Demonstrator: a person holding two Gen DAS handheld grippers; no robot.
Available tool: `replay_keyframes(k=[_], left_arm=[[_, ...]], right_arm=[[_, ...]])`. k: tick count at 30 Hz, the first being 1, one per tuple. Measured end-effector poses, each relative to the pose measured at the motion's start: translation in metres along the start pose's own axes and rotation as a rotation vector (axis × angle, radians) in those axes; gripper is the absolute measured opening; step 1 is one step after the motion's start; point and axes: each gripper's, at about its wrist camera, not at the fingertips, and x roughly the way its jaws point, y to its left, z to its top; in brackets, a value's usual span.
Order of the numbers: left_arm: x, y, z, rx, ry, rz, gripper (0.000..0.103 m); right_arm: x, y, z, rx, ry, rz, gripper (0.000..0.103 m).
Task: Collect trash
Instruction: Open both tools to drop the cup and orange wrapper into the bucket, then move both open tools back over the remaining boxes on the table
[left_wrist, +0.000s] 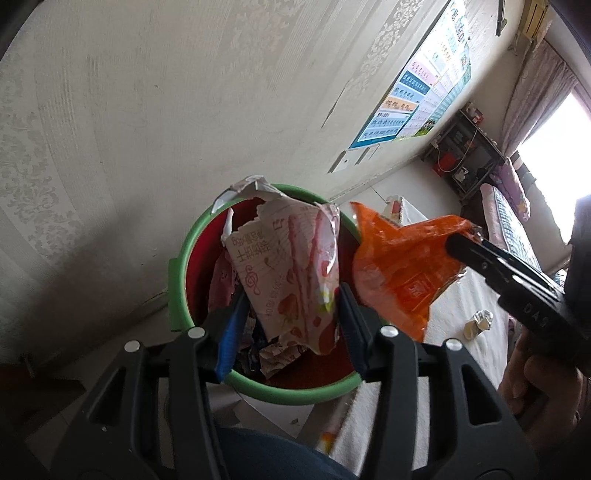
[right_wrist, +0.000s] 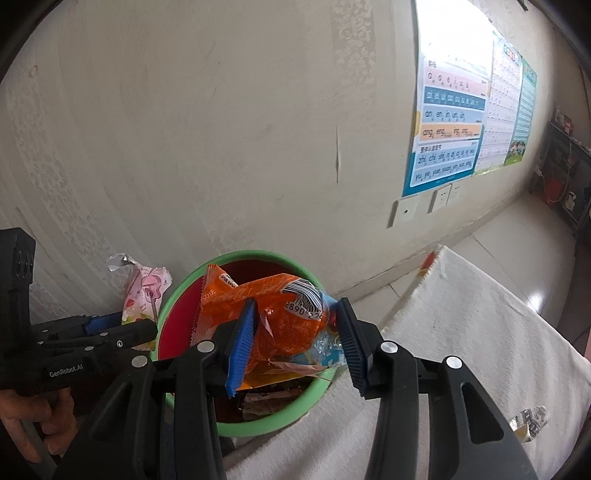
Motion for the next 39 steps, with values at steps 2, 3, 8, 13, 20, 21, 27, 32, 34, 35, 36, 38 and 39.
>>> replay_keyframes(k=[2, 3, 8, 13, 20, 21, 27, 32, 34, 35, 36, 38, 39], left_arm=[[0.003, 0.001, 0.001, -0.001, 0.004, 0.0, 0.047], [0.005, 0.002, 0.001, -0.005, 0.007, 0.001, 0.049], [0.01, 0.013, 0.002, -0.048, 0.007, 0.006, 0.066], [0.012, 0.024, -0.002, -0.078, 0.011, 0.003, 0.077], [0.002, 0.027, -0.007, -0.097, -0.009, 0.023, 0.093], [-0.001, 0.028, -0.011, -0.098, -0.012, 0.024, 0.095], [-0.009, 0.009, -0.015, -0.076, -0.024, 0.029, 0.097], [-0.013, -0.012, -0.022, -0.048, -0.021, 0.022, 0.097], [-0.013, -0.022, -0.027, -0.028, -0.016, 0.014, 0.097], [-0.012, -0.029, -0.029, -0.013, -0.013, 0.012, 0.097], [-0.012, -0.034, -0.031, -0.002, -0.01, 0.011, 0.097], [-0.009, -0.05, -0.039, 0.028, 0.002, -0.005, 0.097], [-0.008, -0.056, -0.042, 0.039, 0.007, -0.012, 0.097]], right_arm=[[0.006, 0.003, 0.0, -0.009, 0.009, 0.0, 0.044], [0.009, 0.004, 0.0, -0.012, 0.013, -0.001, 0.045], [0.024, 0.008, -0.001, -0.022, 0.049, 0.009, 0.057], [0.025, 0.007, -0.002, -0.011, 0.048, 0.014, 0.073], [0.013, 0.001, -0.004, 0.013, 0.032, 0.007, 0.09], [0.009, 0.0, -0.005, 0.016, 0.029, 0.006, 0.092], [-0.019, -0.006, -0.02, 0.001, 0.012, -0.019, 0.096], [-0.043, -0.021, -0.041, 0.032, 0.02, -0.029, 0.096], [-0.054, -0.029, -0.052, 0.052, 0.022, -0.039, 0.096], [-0.058, -0.034, -0.057, 0.062, 0.024, -0.042, 0.096], [-0.064, -0.039, -0.063, 0.076, 0.026, -0.046, 0.096], [-0.077, -0.05, -0.076, 0.099, 0.026, -0.062, 0.096], [-0.081, -0.054, -0.08, 0.106, 0.027, -0.069, 0.096]])
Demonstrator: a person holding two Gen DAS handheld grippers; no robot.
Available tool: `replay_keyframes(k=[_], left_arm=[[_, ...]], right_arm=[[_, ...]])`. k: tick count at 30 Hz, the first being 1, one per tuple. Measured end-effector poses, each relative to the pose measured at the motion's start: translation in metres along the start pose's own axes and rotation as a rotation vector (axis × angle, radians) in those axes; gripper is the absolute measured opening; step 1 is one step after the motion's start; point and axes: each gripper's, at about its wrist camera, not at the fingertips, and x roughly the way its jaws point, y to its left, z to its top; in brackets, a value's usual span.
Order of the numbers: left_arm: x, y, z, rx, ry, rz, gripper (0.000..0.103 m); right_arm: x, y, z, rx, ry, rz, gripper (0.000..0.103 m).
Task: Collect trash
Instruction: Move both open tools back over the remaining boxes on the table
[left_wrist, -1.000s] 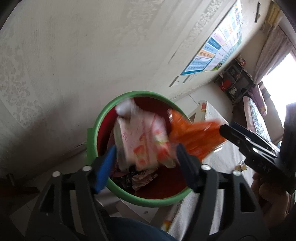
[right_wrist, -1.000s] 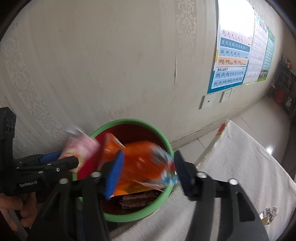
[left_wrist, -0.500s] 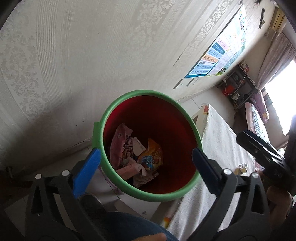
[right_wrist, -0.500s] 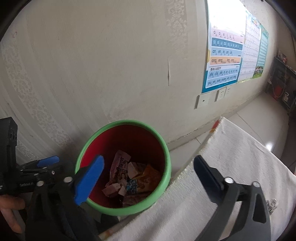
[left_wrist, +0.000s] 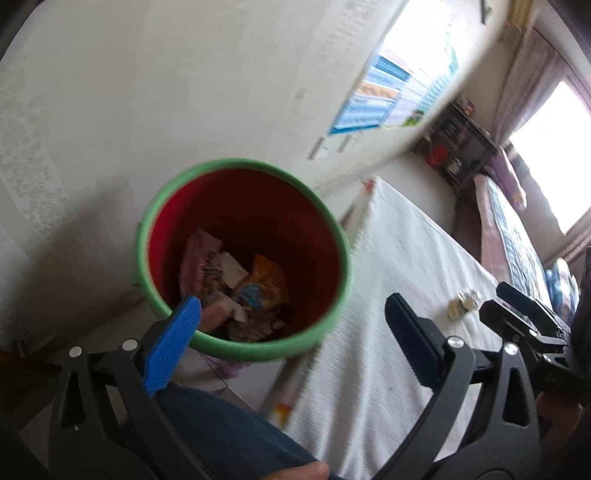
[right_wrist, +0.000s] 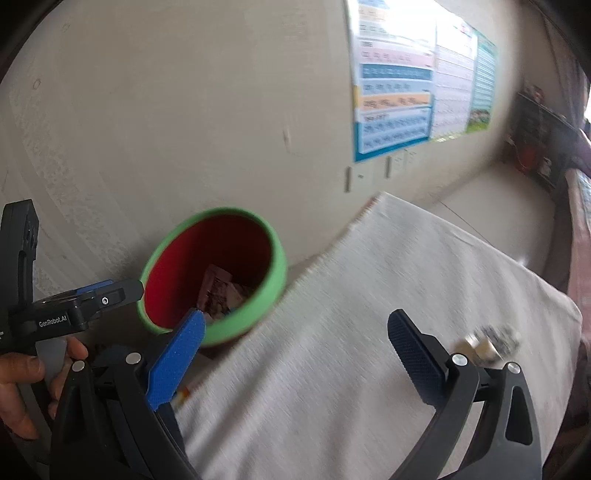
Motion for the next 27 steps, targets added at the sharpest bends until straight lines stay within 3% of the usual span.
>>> replay_keyframes(k=[14, 27], left_arm=[[0.023, -0.117, -0.035, 0.216, 0.068, -0.121, 0.097], [0.04, -0.192, -0.056, 0.338, 0.112, -0.182, 0.097]], right_arm=[[-0.065, -0.096, -0.086, 0.181, 0.037, -0.142, 0.096], [-0.099, -0.179, -0.179, 0.473, 0.176, -0.328, 0.096]])
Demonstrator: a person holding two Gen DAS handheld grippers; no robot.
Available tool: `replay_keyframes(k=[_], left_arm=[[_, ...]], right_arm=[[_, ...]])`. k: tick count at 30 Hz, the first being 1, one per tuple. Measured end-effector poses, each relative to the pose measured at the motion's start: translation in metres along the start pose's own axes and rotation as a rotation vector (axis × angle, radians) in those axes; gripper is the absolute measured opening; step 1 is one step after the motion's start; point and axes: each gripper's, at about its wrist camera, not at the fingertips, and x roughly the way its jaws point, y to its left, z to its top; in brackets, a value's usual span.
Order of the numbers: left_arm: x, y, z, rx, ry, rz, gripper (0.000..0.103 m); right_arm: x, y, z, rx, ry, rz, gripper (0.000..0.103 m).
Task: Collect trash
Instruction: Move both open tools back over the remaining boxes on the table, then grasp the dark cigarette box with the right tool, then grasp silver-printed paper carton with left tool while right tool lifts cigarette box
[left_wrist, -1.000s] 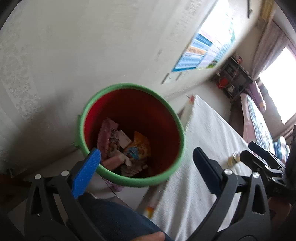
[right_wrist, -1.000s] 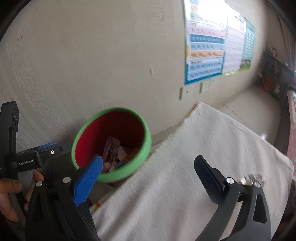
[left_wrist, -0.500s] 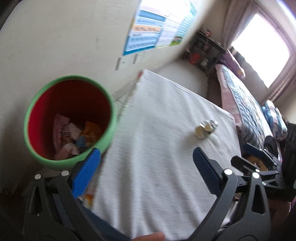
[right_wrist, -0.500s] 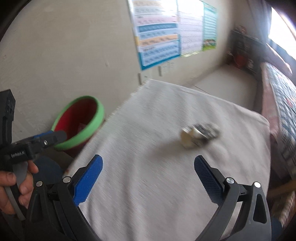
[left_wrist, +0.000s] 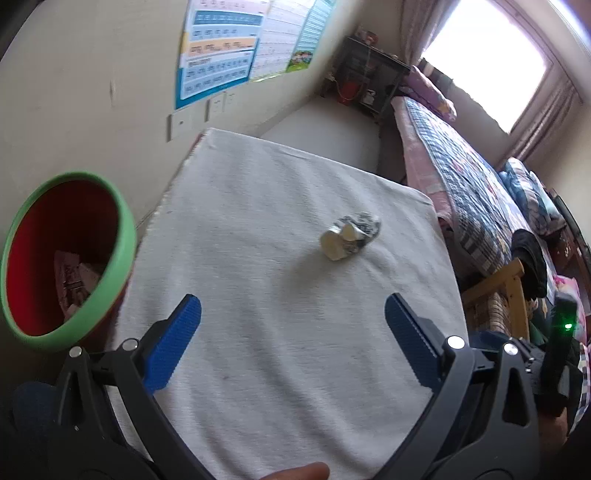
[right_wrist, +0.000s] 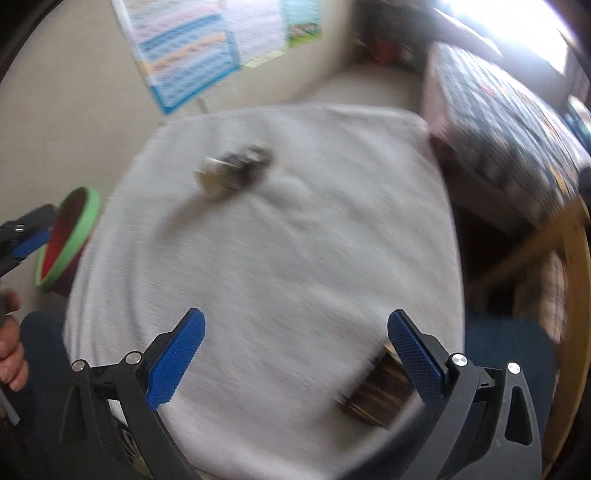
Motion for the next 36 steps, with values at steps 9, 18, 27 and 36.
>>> replay_keyframes(k=[9, 18, 27, 36], left_arm=[[0.002, -0.015, -0.002, 0.034, 0.013, 0.005, 0.097], [-0.003, -0.006, 0.0, 0.023, 0.009, 0.034, 0.097], [0.003, -0.015, 0.002, 0.05, 0.021, 0.022, 0.097], [0.011, -0.026, 0.008, 0.07, 0.031, 0.026, 0.097]], right_arm=[[0.02, -0.049, -0.014, 0.22, 0.096, -0.066, 0.096], [0.042, -0.057, -0.024, 0.274, 0.189, -0.099, 0.085], [0.045, -0.048, -0.024, 0.22, 0.216, -0.078, 0.054], [0.043, -0.029, -0.009, 0.122, 0.171, -0.024, 0.052]])
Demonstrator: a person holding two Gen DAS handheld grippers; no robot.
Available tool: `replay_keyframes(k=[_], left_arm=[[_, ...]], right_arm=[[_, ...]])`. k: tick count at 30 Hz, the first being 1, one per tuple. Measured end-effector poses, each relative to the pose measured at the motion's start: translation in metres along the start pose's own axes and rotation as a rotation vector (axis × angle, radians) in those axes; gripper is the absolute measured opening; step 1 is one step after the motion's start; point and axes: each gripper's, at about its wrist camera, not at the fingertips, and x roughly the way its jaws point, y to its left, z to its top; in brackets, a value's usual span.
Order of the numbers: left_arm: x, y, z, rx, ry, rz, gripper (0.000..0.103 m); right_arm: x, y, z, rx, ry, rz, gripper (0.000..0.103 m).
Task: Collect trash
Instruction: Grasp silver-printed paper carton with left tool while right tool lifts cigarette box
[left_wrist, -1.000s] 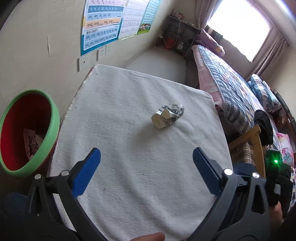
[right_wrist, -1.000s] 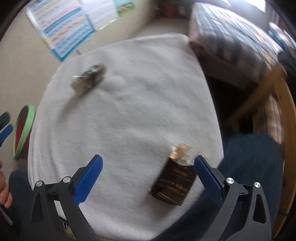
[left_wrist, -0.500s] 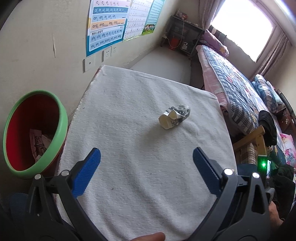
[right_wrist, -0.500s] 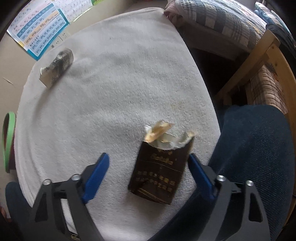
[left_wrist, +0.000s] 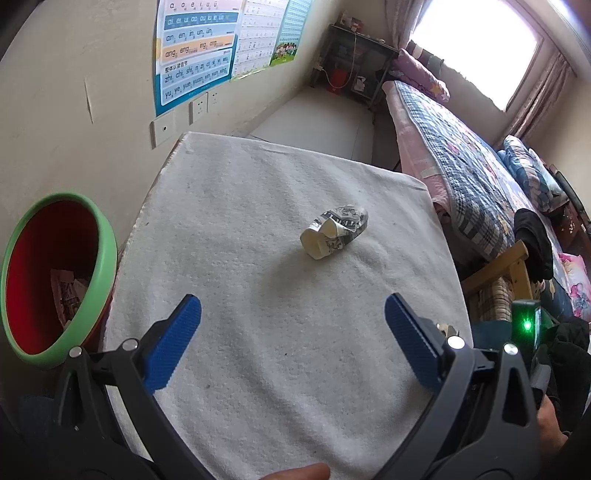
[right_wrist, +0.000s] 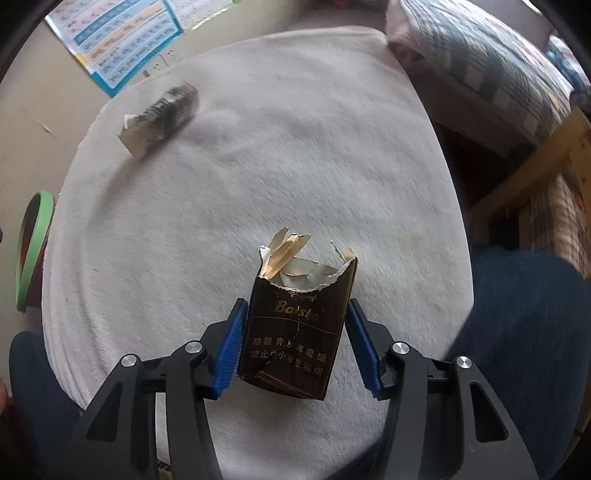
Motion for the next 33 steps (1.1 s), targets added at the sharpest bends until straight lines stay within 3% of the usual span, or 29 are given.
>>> replay_keyframes(k=[16, 33], left_arm=[[0.04, -0.028, 0.028, 0.06, 0.04, -0.006, 0.097], [0.15, -0.059, 0.056, 0.23, 0.194, 0.045, 0.097]], right_arm=[[-0.017, 0.002, 0.058, -0.053, -0.118, 0.032, 0.052], [0.006, -0.012, 0.099, -0.003, -0.129, 0.091, 0.052]])
